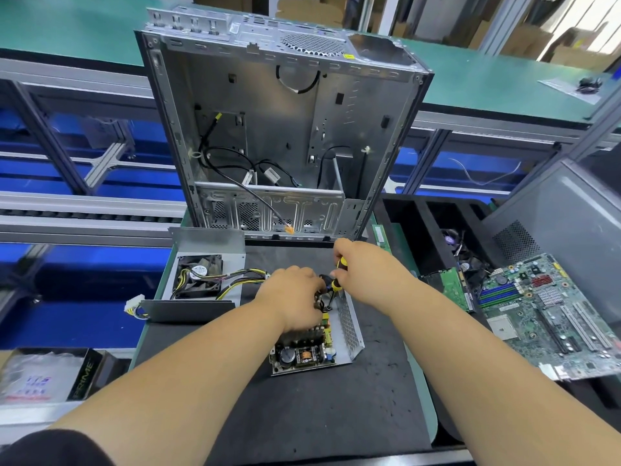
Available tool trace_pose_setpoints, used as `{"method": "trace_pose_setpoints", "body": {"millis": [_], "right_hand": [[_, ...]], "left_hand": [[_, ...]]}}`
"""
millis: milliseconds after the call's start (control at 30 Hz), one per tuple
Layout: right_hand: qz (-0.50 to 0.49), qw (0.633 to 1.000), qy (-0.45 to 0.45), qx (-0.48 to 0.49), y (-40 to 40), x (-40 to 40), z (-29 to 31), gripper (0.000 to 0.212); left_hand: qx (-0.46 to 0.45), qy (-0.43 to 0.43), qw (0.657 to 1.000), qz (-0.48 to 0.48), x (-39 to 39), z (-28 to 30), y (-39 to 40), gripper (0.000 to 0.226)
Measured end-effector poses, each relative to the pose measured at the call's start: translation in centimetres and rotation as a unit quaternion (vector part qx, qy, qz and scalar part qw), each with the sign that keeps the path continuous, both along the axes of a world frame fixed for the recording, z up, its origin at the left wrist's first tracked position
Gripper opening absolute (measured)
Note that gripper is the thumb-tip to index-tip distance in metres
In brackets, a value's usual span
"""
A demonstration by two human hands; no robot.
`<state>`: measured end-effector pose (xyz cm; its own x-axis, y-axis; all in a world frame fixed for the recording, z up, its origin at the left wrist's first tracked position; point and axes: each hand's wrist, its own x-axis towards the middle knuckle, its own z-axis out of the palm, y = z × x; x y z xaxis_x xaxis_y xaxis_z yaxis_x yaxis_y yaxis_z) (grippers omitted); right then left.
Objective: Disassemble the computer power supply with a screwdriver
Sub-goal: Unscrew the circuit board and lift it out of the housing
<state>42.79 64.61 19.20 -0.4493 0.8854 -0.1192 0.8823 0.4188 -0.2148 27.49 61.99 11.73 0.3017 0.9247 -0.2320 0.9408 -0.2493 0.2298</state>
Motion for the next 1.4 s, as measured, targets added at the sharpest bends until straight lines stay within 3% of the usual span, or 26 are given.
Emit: {"method": "trace_pose_setpoints", "body": {"millis": [133, 333, 533, 667, 767, 900, 1100, 1233, 1400], "right_hand": [[0.04, 0.999, 0.0, -0.012, 0.0, 0.2, 0.5, 0.01], [0.105, 0.994, -0.022, -0.026, 0.2, 0.2, 1.0, 0.02], [0.068, 0.99, -0.093, 0.085, -0.1, -0.1, -0.4, 0.038], [0.02, 0.982, -0.135, 0.131, -0.2, -0.4, -0.7, 0.036], [0.023, 0.992, -0.089, 0.082, -0.1, -0.4, -0.7, 0.023], [0.021, 1.0, -0.009, 0.019, -0.3, -0.2, -0.4, 0.021], [0.026, 0.998, -0.043, 0.036, -0.3, 0.1, -0.4, 0.012], [0.022, 0.991, -0.092, 0.095, -0.3, 0.3, -0.7, 0.038], [-0.002, 0.998, -0.039, 0.043, -0.2, -0.1, -1.1, 0.026]], "left_hand": [[0.005, 0.0, 1.0, 0.002, 0.0, 0.0, 0.0, 0.057], [0.003, 0.003, 1.0, 0.0, 0.0, 0.0, 0.1, 0.057], [-0.003, 0.0, 1.0, 0.003, 0.0, 0.0, -0.1, 0.054], [0.003, -0.002, 1.0, 0.003, 0.0, 0.1, 0.0, 0.056], [0.006, -0.002, 1.0, 0.001, 0.0, 0.1, -0.1, 0.057], [0.008, 0.002, 1.0, -0.001, 0.0, 0.0, 0.0, 0.057], [0.011, -0.002, 1.0, 0.003, 0.0, 0.0, -0.1, 0.049], [0.0, -0.004, 1.0, 0.004, 0.0, -0.1, 0.0, 0.054], [-0.002, -0.002, 1.0, 0.0, -0.1, -0.1, 0.0, 0.055]]}}
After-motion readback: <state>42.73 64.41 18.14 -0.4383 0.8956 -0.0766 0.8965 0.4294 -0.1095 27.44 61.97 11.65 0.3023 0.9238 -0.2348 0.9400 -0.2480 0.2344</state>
